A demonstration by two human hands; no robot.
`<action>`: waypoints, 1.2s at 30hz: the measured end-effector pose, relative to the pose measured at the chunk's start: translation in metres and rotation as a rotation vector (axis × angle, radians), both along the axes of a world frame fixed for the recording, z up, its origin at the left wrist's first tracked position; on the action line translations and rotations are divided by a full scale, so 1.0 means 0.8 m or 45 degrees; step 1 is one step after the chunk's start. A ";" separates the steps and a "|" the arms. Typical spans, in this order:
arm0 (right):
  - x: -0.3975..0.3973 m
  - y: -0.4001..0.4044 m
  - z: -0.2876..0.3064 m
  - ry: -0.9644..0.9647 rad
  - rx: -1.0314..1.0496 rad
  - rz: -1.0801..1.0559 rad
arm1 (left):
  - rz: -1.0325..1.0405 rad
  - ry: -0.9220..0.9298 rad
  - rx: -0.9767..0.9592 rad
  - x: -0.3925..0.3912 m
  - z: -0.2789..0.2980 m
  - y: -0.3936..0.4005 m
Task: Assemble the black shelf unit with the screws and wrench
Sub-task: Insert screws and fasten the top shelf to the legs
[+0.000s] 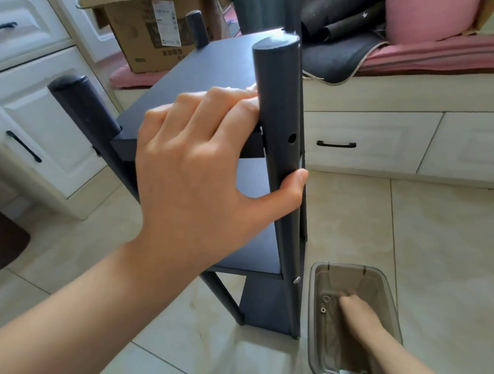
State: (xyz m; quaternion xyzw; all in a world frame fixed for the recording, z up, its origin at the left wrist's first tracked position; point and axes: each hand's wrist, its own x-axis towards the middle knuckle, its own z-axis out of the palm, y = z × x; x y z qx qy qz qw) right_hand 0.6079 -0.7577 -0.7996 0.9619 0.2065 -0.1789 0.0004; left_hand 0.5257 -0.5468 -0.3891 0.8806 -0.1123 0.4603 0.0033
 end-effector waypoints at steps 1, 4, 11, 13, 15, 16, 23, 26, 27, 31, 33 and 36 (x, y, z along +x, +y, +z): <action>0.003 0.000 -0.004 0.002 -0.037 0.039 | 0.001 0.003 0.000 0.000 0.000 0.000; 0.000 0.000 0.004 0.032 -0.060 0.007 | -0.002 0.018 -0.010 -0.001 0.001 0.000; -0.007 0.000 0.026 -0.074 -0.036 0.012 | -0.015 0.063 -0.048 -0.005 0.006 -0.002; -0.015 -0.001 0.050 -0.042 0.071 -0.033 | -0.025 0.109 -0.064 -0.007 0.009 -0.003; -0.024 -0.003 0.084 -0.009 0.219 -0.100 | -0.038 0.141 -0.071 -0.008 0.011 -0.003; -0.030 -0.005 0.104 0.008 0.308 -0.127 | -0.044 0.149 -0.075 -0.009 0.012 -0.002; -0.079 -0.007 0.291 -0.025 0.896 -0.160 | -0.081 0.194 -0.110 -0.014 0.019 0.004; -0.101 -0.002 0.386 -0.149 1.141 -0.215 | -0.088 0.249 -0.141 -0.017 0.024 0.005; -0.108 0.000 0.416 -0.196 1.221 -0.238 | -0.092 0.274 -0.149 -0.018 0.025 0.006; -0.134 0.021 0.526 -0.325 1.552 -0.309 | -0.102 0.358 -0.161 -0.021 0.030 0.010; -0.143 0.035 0.562 -0.402 1.690 -0.325 | -0.110 0.391 -0.161 -0.022 0.030 0.014; -0.153 0.058 0.583 -0.451 1.775 -0.315 | -0.127 0.420 -0.173 -0.025 0.031 0.023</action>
